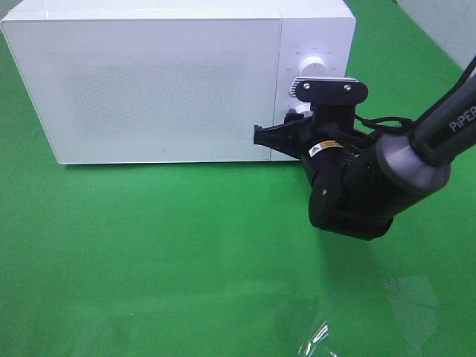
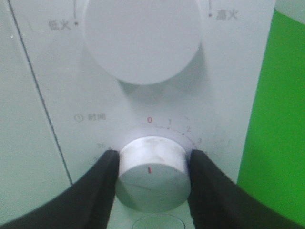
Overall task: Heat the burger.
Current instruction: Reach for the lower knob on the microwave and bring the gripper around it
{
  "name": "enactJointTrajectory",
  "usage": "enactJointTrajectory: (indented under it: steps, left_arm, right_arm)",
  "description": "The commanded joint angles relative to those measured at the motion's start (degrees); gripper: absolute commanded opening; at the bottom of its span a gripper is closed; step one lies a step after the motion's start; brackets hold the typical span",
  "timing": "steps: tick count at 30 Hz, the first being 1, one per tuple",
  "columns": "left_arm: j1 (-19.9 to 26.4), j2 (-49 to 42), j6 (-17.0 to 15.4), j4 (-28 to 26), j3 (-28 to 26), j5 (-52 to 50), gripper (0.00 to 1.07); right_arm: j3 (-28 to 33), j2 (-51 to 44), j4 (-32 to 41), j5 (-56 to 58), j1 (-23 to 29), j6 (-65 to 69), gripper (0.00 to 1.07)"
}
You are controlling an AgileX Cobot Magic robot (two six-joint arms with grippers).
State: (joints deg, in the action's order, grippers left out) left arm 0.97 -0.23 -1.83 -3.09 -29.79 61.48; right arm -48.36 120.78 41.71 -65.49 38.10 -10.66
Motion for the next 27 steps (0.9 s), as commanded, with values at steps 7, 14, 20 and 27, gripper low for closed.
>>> enactJointTrajectory:
  steps: [7,14,20,27]
  left_arm:
    - [0.1,-1.0,-0.1,-0.3,0.2,-0.4,0.99]
    - [0.1,-1.0,-0.1,-0.3,0.2,-0.4,0.99]
    - [0.1,-1.0,-0.1,-0.3,0.2,-0.4,0.99]
    - [0.1,-1.0,-0.1,-0.3,0.2,-0.4,0.99]
  right_arm:
    - [-0.8,-0.3,-5.0,-0.5,-0.5,8.1,0.0]
    - [-0.8,-0.3,-7.4,-0.5,-0.5,21.1,0.0]
    - [-0.8,-0.3,-8.8,-0.9,-0.5,29.7,0.0]
    - [-0.8,-0.3,-9.9,-1.4,-0.5,41.5,0.0]
